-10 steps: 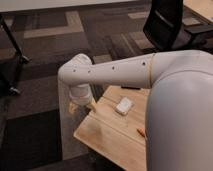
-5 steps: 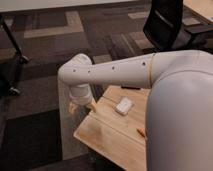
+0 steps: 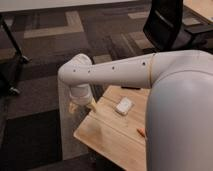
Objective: Place the pepper on the white sponge
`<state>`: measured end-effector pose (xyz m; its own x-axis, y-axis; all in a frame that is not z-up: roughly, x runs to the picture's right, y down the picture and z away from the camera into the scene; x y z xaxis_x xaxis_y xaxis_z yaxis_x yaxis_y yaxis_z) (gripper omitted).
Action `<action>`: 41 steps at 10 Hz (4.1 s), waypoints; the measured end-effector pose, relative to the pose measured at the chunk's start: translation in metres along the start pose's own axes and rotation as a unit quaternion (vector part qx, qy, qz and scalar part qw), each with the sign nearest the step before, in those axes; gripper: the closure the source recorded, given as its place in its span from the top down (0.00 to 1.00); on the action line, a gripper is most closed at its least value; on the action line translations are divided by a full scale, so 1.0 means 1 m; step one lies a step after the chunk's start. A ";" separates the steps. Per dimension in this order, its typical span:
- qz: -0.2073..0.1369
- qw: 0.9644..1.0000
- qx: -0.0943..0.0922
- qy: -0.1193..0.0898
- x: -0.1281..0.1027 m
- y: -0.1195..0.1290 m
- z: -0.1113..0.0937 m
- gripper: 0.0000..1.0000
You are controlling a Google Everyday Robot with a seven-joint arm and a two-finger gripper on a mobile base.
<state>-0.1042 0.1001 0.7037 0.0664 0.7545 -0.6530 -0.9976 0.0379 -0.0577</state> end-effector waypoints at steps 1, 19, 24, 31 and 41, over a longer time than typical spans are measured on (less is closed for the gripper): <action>0.000 1.000 0.006 0.005 0.002 -0.004 0.001 0.65; -0.362 0.932 0.018 0.034 0.024 -0.120 -0.023 0.65; -0.473 0.876 0.084 0.045 0.022 -0.205 -0.042 0.65; -0.472 0.879 0.051 0.056 0.047 -0.299 0.003 0.65; -0.459 0.880 0.040 0.112 0.086 -0.319 0.037 0.65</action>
<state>0.2195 0.1769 0.6941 0.8387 0.2346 -0.4914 -0.5191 0.6173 -0.5912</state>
